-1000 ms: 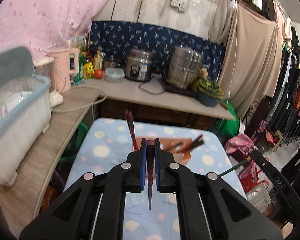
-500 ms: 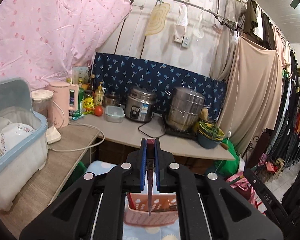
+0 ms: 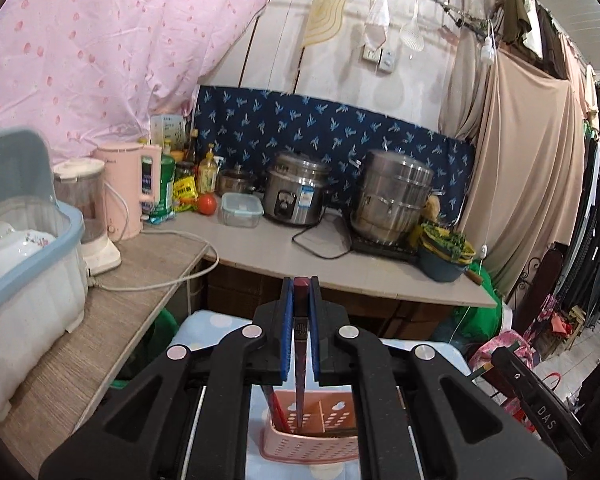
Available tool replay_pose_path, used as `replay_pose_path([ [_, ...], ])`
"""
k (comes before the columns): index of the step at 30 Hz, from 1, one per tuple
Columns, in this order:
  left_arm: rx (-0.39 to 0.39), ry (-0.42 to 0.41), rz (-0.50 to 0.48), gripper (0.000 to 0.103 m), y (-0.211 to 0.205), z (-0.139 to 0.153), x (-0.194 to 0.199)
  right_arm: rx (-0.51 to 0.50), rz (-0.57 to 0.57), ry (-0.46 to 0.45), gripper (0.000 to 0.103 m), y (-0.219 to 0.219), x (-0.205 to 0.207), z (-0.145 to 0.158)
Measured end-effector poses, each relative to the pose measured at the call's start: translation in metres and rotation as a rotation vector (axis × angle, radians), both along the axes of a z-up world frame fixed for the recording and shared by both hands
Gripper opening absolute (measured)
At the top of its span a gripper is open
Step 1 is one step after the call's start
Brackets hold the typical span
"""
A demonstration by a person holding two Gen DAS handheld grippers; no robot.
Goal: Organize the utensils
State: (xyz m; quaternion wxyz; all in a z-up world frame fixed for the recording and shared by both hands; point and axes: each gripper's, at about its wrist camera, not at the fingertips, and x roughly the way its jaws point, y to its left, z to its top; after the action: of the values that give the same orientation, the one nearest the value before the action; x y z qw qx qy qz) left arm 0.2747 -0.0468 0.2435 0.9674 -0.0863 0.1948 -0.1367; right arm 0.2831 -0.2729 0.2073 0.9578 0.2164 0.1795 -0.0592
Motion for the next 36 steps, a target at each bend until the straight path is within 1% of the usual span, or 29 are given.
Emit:
replay_pose_path([
  [3, 0.011, 0.041, -0.006, 0.007, -0.002, -0.012, 0.004, -0.002, 0.009, 0.018, 0.007, 0.005, 0.002, -0.007],
  [8, 0.012, 0.082, -0.02, 0.008, -0.002, -0.025, 0.007, -0.002, 0.025, 0.048, 0.007, 0.009, 0.005, -0.016],
  [10, 0.012, 0.09, -0.019, 0.019, -0.003, -0.028, 0.007, 0.003, 0.02, 0.048, 0.013, 0.009, 0.003, -0.018],
  [11, 0.014, 0.09, -0.007, 0.041, -0.002, -0.029, 0.005, 0.005, 0.018, 0.047, 0.017, 0.009, 0.001, -0.018],
  [12, 0.015, 0.086, 0.009, 0.061, -0.001, -0.029, 0.003, 0.007, 0.016, 0.044, 0.02, 0.008, 0.0, -0.018],
  [13, 0.009, 0.074, 0.02, 0.064, 0.001, -0.029, 0.0, 0.009, 0.014, 0.042, 0.021, 0.008, -0.002, -0.017],
  [14, 0.008, 0.066, 0.027, 0.064, 0.003, -0.029, -0.004, 0.011, 0.013, 0.041, 0.021, 0.008, -0.004, -0.017],
  [17, 0.019, 0.079, 0.015, 0.064, 0.003, -0.029, -0.008, 0.021, 0.015, 0.04, 0.022, 0.008, -0.01, -0.016],
  [19, 0.03, 0.084, 0.015, 0.064, 0.003, -0.031, -0.012, 0.023, 0.019, 0.042, 0.025, 0.01, -0.014, -0.017],
  [20, 0.032, 0.087, 0.009, 0.065, 0.003, -0.032, -0.015, 0.024, 0.021, 0.045, 0.028, 0.011, -0.016, -0.017],
  [23, 0.046, 0.101, 0.0, 0.066, 0.002, -0.035, -0.024, 0.03, 0.033, 0.058, 0.03, 0.015, -0.025, -0.021],
  [27, 0.066, 0.127, -0.011, 0.068, 0.001, -0.044, -0.035, 0.026, 0.037, 0.086, 0.038, 0.021, -0.041, -0.028],
  [34, 0.141, 0.179, -0.023, 0.069, -0.004, -0.066, -0.055, 0.011, 0.047, 0.145, 0.038, 0.03, -0.066, -0.043],
  [36, 0.151, 0.189, -0.027, 0.069, -0.004, -0.071, -0.059, 0.004, 0.048, 0.158, 0.038, 0.033, -0.071, -0.046],
])
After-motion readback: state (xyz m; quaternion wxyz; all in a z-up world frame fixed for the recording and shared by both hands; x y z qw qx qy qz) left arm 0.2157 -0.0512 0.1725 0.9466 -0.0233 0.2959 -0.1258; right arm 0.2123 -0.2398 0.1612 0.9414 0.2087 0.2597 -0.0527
